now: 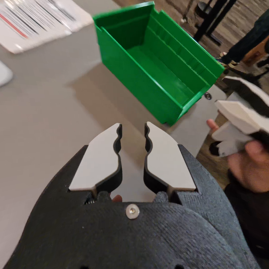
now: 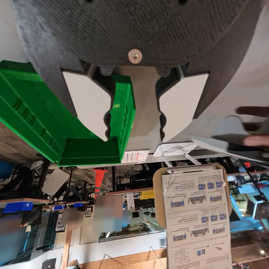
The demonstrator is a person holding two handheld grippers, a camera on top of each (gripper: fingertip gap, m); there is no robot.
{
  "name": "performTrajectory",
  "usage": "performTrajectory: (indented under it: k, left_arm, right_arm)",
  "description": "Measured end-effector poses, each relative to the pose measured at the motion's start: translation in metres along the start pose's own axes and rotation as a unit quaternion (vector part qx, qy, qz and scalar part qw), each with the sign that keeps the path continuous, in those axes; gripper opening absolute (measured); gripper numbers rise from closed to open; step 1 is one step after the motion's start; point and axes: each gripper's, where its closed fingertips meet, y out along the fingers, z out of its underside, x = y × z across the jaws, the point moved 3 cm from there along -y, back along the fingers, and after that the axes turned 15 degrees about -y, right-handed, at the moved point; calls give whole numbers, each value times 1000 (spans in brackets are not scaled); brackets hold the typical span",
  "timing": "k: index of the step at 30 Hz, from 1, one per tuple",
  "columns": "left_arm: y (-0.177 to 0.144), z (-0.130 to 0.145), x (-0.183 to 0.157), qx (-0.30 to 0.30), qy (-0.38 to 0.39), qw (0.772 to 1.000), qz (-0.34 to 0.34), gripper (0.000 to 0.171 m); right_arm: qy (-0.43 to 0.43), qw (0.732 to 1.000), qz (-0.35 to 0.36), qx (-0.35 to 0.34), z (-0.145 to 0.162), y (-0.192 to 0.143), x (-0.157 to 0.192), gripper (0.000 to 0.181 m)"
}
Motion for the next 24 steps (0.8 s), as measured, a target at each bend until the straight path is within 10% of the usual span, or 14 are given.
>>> performTrajectory:
  k: [6,12,16,24]
  left_arm:
    - [-148,15,99,-235,116,945,-197,30]
    - [-263,57,213,-308,16,887,-343,50]
    - [-278,76,253,-283,-101,913,-276,66]
    - [-269,136,287,-198,-95,921,-323,63]
  right_arm:
    - [-87,991,-84,-50,-26,-2,86,67]
    - [-100,983,-154,-3,-13,23,178,69]
    - [-44,986,-108,-119,-48,20,181,39]
    - [12,992,-122,-43,-18,44,165,64]
